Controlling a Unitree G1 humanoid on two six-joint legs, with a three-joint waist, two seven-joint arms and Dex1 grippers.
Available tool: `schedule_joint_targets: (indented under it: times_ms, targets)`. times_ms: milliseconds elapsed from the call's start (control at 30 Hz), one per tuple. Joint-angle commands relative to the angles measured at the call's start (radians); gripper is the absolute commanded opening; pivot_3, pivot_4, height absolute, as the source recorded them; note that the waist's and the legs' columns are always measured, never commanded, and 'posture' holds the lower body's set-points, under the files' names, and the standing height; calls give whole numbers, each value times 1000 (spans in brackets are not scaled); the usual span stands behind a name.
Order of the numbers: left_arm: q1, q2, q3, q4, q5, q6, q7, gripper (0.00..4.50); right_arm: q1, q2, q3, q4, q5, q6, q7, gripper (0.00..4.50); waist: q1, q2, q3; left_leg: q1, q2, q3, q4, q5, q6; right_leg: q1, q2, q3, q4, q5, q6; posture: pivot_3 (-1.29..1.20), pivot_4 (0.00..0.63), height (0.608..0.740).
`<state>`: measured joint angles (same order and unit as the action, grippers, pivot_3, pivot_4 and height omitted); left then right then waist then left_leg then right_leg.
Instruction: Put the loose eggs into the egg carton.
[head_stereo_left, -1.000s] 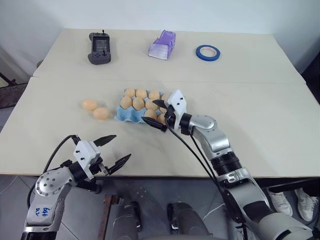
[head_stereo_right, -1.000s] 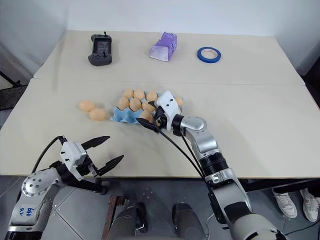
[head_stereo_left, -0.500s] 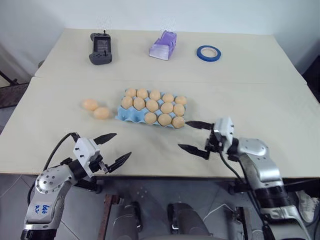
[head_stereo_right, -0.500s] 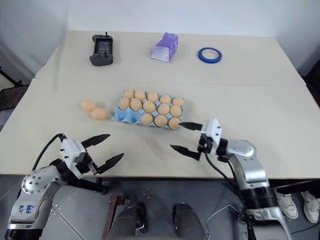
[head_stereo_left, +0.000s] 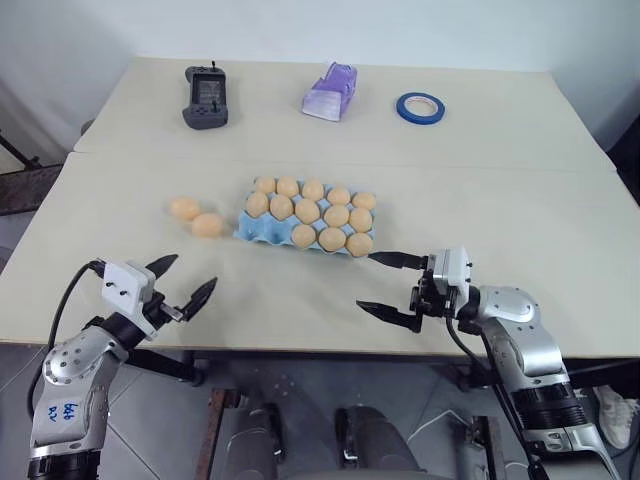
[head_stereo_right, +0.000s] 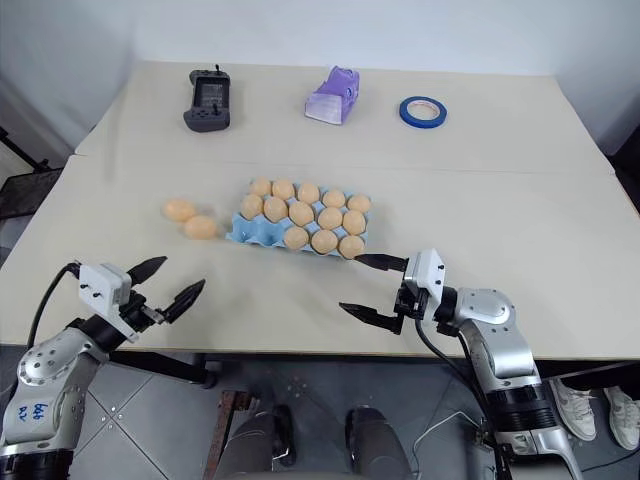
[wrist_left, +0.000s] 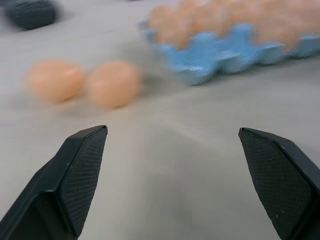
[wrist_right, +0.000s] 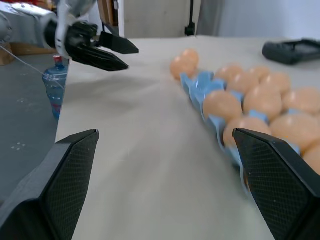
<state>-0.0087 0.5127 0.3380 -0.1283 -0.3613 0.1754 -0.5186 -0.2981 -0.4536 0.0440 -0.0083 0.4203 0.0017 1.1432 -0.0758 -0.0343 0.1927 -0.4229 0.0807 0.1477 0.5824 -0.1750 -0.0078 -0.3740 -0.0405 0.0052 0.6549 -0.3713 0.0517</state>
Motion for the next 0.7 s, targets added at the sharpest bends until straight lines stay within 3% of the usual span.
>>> schedule_joint_targets:
  times_ms: [33, 400, 700]
  targets:
    - [-95, -13, -8, 41, 19, 7, 55, 4500, -21, 13, 5, -47, 21, 2, -5, 4484, 4, 0, 0, 0, 0, 0, 1, 0, 0, 0, 0, 0, 0, 0, 0, 0, 150, 740]
    - [-469, -49, -116, 490, 144, -135, 73, 4500, -48, 28, 20, -68, 19, 21, -26, 4484, 22, -1, 0, -1, 0, 2, 0, 1, 2, -1, 1, 0, 1, 0, 1, 0, 150, 740]
    - [-605, -87, -183, 751, 173, -222, -7, 4500, -34, 26, 12, -91, 13, 25, -65, 4484, 22, -1, 0, -1, 0, 2, 4, 1, 2, -1, 2, 0, 4, 1, 1, 0, 150, 740]
